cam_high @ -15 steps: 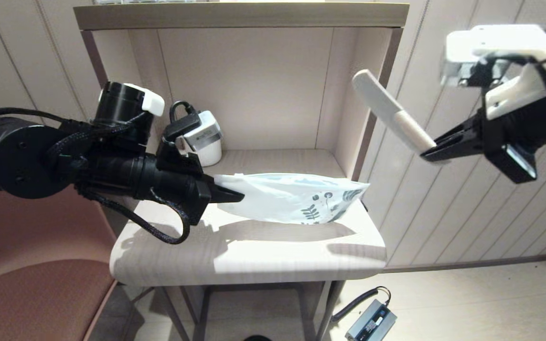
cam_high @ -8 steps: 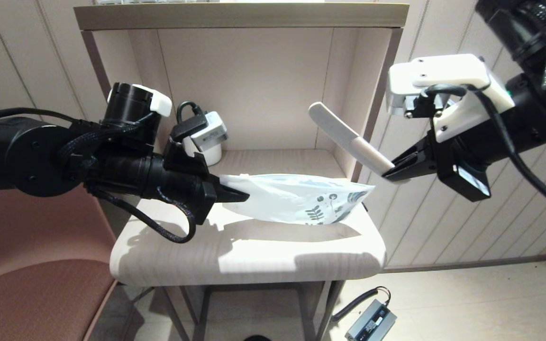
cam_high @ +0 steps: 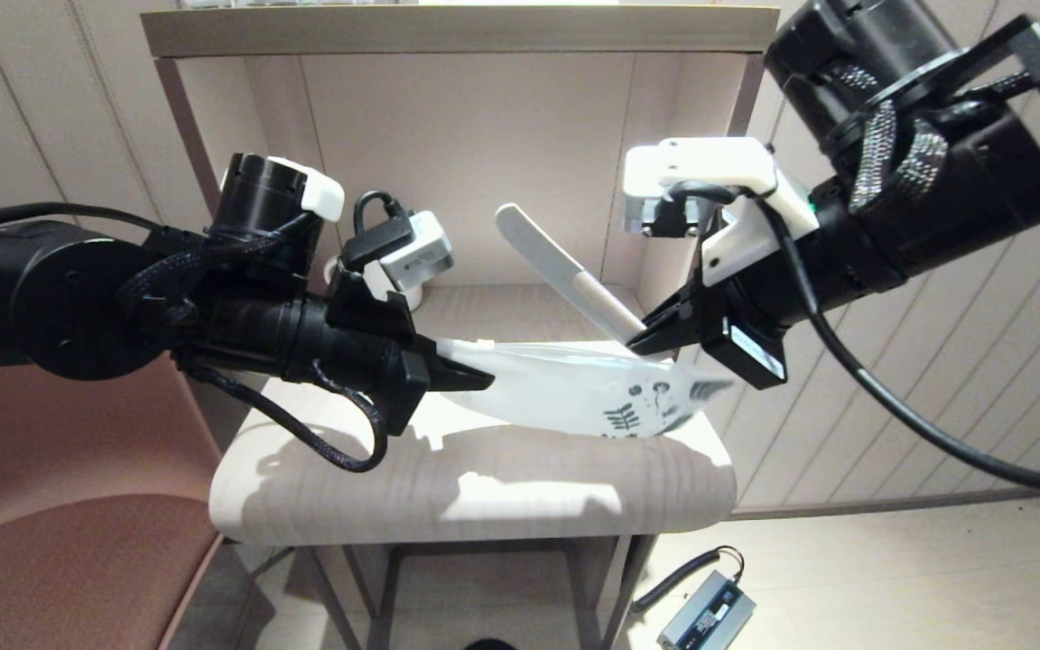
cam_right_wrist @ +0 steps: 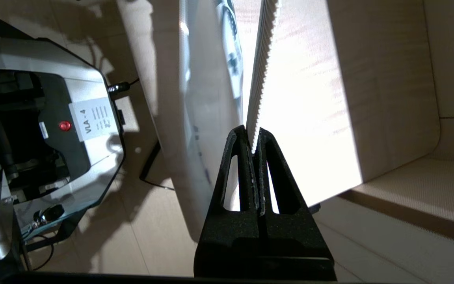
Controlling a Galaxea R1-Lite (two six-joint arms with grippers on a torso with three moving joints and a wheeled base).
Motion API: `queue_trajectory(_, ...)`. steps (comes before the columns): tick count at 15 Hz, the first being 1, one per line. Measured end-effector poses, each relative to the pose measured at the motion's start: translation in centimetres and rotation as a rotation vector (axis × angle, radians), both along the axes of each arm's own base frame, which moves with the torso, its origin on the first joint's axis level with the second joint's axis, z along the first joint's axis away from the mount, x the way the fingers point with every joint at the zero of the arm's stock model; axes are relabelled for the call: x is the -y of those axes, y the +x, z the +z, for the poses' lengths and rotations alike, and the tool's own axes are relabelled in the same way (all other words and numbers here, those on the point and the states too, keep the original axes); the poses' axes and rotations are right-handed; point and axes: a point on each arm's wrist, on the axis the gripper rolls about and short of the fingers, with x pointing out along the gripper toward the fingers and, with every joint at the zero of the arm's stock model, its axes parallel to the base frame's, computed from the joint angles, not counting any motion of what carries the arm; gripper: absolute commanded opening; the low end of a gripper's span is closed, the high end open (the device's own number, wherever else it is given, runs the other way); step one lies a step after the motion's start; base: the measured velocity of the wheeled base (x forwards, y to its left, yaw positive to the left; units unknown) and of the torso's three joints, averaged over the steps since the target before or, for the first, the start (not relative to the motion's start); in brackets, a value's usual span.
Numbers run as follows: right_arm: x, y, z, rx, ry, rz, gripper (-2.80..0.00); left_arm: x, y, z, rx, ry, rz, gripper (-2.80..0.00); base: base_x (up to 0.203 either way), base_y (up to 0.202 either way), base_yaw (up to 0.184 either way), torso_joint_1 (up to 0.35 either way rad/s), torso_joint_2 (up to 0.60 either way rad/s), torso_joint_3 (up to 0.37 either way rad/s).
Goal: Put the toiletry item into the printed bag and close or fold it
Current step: Place the comb into the storage bag
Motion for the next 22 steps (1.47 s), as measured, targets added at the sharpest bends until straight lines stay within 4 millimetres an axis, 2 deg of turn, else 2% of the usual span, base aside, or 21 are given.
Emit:
queue_trajectory(5,-1.2,1.4,-1.0,-0.001,0.011,0.000,-2.80,0.0,0.0,0.0,0.000,0.001,0.001,-2.80,0.000,0.000,0.000,0.000,0.00,0.000)
queue_trajectory(8,-1.3,1.6,-0.7,0.025,0.030,-0.003,-2.80,0.1,0.1,-0.2,-0.004,0.003,0.001,-2.80,0.000,0.000,0.000,0.000,0.00,0.000)
queue_trajectory(13,-0.3,0.2,0.7,0.041,0.069,-0.020,-2.80,0.2,0.2,-0.2,-0.005,0.004,-0.001,-2.80,0.000,0.000,0.000,0.000,0.00,0.000)
queue_trajectory(22,-0.3,-1.1,-0.5,-0.010,0.036,0.002,-2.80,0.3,0.3,-0.1,-0.002,0.000,-0.001,-2.80,0.000,0.000,0.000,0.000,0.00,0.000)
